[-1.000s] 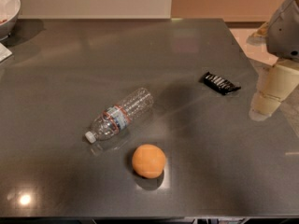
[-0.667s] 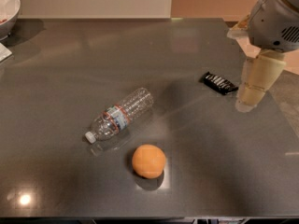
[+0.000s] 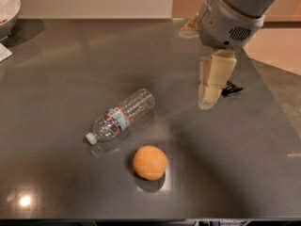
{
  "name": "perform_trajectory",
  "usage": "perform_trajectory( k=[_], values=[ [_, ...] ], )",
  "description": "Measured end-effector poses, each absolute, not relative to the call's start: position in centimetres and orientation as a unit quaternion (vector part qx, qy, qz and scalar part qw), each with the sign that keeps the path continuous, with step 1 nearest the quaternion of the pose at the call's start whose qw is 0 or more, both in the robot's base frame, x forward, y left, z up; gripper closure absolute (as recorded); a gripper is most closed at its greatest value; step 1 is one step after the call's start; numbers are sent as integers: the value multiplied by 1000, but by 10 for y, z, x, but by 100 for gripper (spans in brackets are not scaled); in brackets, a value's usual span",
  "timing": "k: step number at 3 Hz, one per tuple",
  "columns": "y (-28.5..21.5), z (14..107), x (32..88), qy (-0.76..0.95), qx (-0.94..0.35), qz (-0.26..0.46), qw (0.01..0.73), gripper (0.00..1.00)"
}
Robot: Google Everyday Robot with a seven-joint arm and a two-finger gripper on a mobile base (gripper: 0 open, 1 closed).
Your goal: Place water bottle upright
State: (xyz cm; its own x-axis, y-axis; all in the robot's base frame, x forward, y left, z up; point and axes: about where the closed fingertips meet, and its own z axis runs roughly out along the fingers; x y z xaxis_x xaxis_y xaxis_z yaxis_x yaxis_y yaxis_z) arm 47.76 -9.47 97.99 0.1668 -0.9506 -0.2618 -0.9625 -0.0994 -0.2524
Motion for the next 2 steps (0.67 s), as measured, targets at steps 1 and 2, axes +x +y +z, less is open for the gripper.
perform_trajectory(
  k=[1,2],
  values=[
    [-50,963,478,592,-788,19,169,0],
    [-15,948,478,548,-822,21,154,0]
  ],
)
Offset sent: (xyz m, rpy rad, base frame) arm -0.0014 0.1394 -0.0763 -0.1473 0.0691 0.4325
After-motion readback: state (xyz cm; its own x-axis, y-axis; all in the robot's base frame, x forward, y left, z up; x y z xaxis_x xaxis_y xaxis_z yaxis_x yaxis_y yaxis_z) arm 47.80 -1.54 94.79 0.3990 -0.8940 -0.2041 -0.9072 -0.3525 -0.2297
